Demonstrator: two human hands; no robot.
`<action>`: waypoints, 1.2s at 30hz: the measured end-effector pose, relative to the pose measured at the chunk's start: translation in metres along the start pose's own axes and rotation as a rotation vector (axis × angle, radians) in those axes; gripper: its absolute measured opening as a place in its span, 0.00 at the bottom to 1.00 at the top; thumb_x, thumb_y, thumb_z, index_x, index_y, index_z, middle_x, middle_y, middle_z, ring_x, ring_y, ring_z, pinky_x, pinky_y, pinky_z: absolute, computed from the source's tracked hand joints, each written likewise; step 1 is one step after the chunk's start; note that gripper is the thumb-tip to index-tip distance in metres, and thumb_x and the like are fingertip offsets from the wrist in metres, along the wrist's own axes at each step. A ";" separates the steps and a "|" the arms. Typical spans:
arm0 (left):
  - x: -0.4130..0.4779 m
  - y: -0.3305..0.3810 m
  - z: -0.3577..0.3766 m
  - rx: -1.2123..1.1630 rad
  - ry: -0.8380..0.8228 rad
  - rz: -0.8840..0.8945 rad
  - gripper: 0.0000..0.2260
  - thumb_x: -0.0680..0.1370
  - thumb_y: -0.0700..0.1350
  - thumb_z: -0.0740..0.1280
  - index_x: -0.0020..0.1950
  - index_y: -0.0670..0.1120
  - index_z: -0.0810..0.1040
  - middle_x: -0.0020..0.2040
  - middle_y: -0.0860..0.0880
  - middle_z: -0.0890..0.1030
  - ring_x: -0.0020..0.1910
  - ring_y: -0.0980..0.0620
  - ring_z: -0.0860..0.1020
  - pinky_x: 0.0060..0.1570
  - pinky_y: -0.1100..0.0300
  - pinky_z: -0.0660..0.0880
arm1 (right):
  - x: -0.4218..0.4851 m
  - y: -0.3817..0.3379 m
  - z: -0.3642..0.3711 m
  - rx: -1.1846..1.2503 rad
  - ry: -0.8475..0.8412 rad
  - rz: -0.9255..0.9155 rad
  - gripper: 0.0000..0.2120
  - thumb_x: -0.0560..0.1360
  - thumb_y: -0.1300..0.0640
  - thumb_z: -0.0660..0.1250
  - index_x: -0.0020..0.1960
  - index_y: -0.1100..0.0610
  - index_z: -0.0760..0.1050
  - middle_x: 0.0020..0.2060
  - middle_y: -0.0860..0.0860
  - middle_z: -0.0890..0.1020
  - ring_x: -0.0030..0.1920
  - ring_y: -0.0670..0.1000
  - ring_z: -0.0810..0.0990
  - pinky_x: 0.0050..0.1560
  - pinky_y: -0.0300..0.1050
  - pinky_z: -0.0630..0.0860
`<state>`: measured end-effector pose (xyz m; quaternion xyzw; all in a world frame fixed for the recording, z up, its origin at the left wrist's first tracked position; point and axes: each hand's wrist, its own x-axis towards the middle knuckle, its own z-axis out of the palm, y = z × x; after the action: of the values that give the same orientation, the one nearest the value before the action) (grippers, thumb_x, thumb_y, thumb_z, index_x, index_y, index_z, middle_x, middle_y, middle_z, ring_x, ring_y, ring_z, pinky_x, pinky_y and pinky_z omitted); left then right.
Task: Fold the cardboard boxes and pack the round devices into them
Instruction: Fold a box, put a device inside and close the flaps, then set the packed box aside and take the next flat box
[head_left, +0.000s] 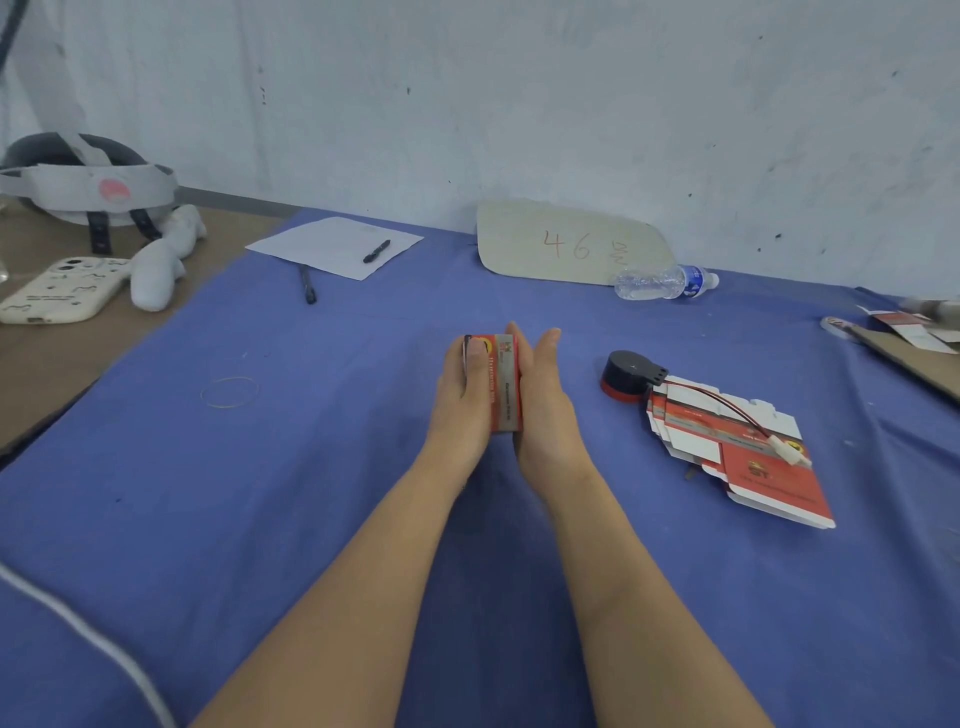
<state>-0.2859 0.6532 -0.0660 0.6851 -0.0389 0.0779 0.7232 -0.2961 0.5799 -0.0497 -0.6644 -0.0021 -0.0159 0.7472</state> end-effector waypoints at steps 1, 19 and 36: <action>-0.001 0.001 0.000 0.004 -0.012 0.004 0.15 0.83 0.55 0.52 0.58 0.48 0.72 0.53 0.53 0.79 0.48 0.62 0.79 0.39 0.76 0.72 | 0.000 0.000 -0.001 -0.033 -0.008 -0.015 0.26 0.78 0.33 0.45 0.71 0.38 0.64 0.66 0.44 0.75 0.65 0.44 0.73 0.70 0.46 0.66; -0.038 0.088 0.140 -0.301 -0.151 -0.128 0.15 0.83 0.52 0.55 0.60 0.44 0.73 0.55 0.44 0.79 0.49 0.47 0.80 0.50 0.53 0.78 | -0.096 -0.068 -0.117 -0.287 0.498 -0.333 0.13 0.79 0.55 0.64 0.63 0.47 0.75 0.43 0.39 0.82 0.47 0.44 0.81 0.50 0.42 0.78; -0.310 0.170 0.390 -0.189 -1.024 0.062 0.12 0.81 0.43 0.60 0.57 0.35 0.76 0.55 0.35 0.80 0.51 0.42 0.78 0.46 0.60 0.73 | -0.354 -0.166 -0.305 -0.607 1.647 -0.384 0.15 0.78 0.64 0.57 0.61 0.56 0.75 0.61 0.50 0.75 0.62 0.48 0.71 0.62 0.34 0.63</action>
<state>-0.5996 0.2539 0.0732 0.5660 -0.4145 -0.2496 0.6675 -0.6595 0.2645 0.0711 -0.5994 0.4277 -0.6118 0.2887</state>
